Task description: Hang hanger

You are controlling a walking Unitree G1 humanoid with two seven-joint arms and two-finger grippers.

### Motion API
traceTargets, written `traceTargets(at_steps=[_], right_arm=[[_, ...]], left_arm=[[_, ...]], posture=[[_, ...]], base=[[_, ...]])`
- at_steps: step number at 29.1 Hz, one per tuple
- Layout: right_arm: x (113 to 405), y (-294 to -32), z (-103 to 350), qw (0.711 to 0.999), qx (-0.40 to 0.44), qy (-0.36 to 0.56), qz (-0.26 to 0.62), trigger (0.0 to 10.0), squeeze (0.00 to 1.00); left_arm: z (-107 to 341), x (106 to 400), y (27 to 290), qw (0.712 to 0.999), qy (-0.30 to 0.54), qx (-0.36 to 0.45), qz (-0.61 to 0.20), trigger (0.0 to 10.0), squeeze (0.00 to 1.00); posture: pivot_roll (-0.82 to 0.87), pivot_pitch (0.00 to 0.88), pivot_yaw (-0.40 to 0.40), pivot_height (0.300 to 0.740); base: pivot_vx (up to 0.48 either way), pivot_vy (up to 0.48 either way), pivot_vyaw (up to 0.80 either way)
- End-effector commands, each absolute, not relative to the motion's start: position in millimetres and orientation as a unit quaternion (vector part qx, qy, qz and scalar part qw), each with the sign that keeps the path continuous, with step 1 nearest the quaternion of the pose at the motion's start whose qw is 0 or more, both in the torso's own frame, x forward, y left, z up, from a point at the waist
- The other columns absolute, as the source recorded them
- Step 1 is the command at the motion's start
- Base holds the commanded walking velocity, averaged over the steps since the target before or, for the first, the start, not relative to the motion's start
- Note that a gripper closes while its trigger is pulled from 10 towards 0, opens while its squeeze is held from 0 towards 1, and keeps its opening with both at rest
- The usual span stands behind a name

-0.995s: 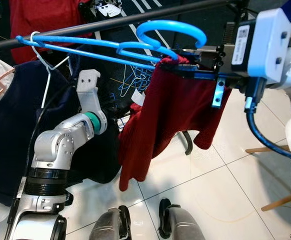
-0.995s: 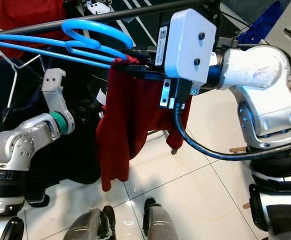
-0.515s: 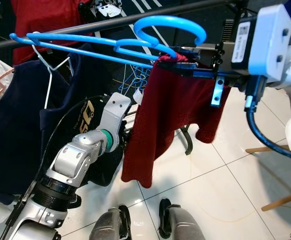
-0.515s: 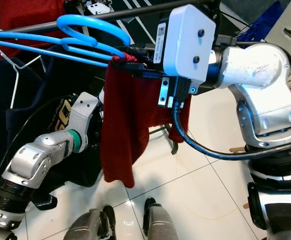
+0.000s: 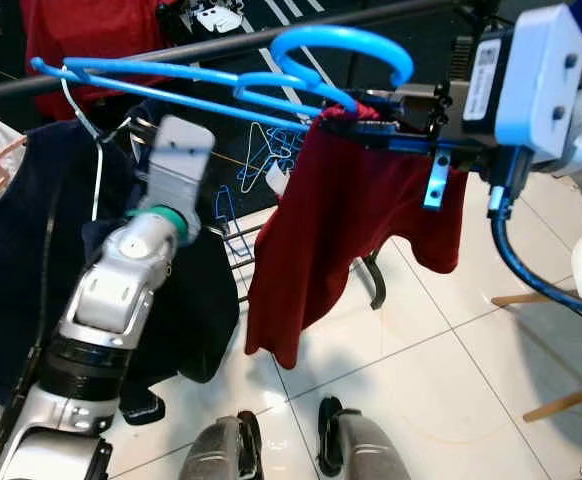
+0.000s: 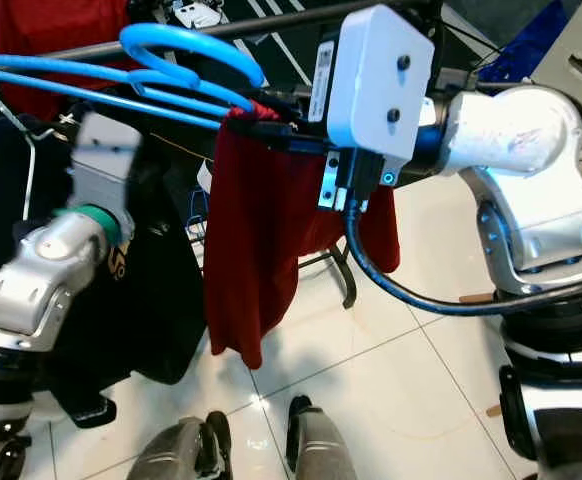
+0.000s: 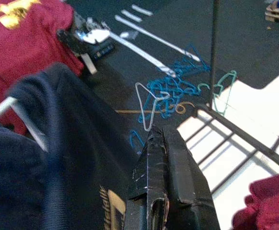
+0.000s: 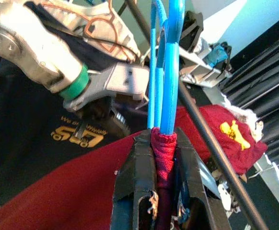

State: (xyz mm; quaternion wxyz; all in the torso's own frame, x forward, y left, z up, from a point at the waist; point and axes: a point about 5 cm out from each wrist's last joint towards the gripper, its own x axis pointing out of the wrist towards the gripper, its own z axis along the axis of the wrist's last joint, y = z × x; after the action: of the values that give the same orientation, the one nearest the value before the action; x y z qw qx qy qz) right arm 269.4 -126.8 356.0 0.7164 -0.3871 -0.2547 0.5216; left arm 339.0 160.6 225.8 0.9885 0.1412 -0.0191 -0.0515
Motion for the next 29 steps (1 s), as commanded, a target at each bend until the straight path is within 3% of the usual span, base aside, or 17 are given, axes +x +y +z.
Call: traceTargets(at_steps=[1, 14, 15, 17, 18, 19, 21, 24, 26, 29], right_arm=[[265.9, -134.2, 360.1, 0.717, -0.398, -0.265, 0.508, 10.0, 0.00], [270.3, -144.5, 355.6, 0.723, -0.420, -0.245, 0.491, 10.0, 0.00], [270.2, -144.3, 357.7, 0.724, -0.417, -0.248, 0.491, 10.0, 0.00], [270.2, -144.3, 357.7, 0.724, -0.417, -0.248, 0.491, 10.0, 0.00], [269.9, -142.4, 360.1, 0.723, -0.412, -0.255, 0.493, 10.0, 0.00], [269.6, -139.5, 361.9, 0.721, -0.408, -0.261, 0.496, 10.0, 0.00], [269.8, -134.7, 363.7, 0.717, -0.403, -0.270, 0.501, 10.0, 0.00], [270.3, -133.8, 364.1, 0.717, -0.402, -0.272, 0.501, 10.0, 0.00], [272.0, -134.2, 362.4, 0.718, -0.401, -0.271, 0.501, 10.0, 0.00], [272.2, -133.5, 361.2, 0.717, -0.399, -0.270, 0.504, 10.0, 0.00]], left_arm=[[231.9, 335.5, 168.4, 0.986, -0.039, 0.155, -0.038, 0.0, 0.00], [234.3, 334.8, 176.5, 0.988, -0.048, 0.145, -0.026, 0.0, 0.00], [225.4, 332.7, 167.6, 0.992, -0.014, 0.100, -0.072, 10.0, 0.00], [225.4, 332.7, 167.6, 0.992, -0.014, 0.100, -0.072, 10.0, 0.00], [216.0, 328.4, 155.3, 0.990, 0.028, 0.036, -0.134, 10.0, 0.00], [210.7, 323.5, 144.5, 0.983, 0.052, -0.009, -0.177, 10.0, 1.00], [203.8, 317.4, 135.1, 0.970, 0.089, -0.077, -0.214, 10.0, 1.00], [201.9, 315.7, 134.8, 0.966, 0.098, -0.098, -0.218, 10.0, 1.00], [202.6, 311.4, 134.9, 0.950, 0.110, -0.174, -0.235, 10.0, 1.00], [204.8, 311.6, 133.6, 0.945, 0.108, -0.197, -0.237, 10.0, 1.00]], posture=[[-0.17, 0.137, 0.087, 0.740], [-0.17, 0.139, 0.086, 0.740], [-0.18, 0.140, 0.087, 0.740], [-0.18, 0.140, 0.087, 0.740], [-0.18, 0.140, 0.089, 0.740], [-0.18, 0.141, 0.088, 0.740], [-0.17, 0.143, 0.087, 0.740], [-0.17, 0.144, 0.086, 0.740], [-0.17, 0.148, 0.082, 0.740], [-0.17, 0.148, 0.081, 0.740]], base=[[0.000, 0.000, 0.00], [0.000, 0.000, 0.00], [0.000, 0.000, 0.00], [0.000, 0.000, 0.00], [0.000, 0.000, 0.00], [0.000, 0.000, 0.00], [0.000, 0.000, 0.00], [0.000, 0.000, 0.00], [0.000, 0.000, 0.00], [0.000, 0.000, 0.00]])
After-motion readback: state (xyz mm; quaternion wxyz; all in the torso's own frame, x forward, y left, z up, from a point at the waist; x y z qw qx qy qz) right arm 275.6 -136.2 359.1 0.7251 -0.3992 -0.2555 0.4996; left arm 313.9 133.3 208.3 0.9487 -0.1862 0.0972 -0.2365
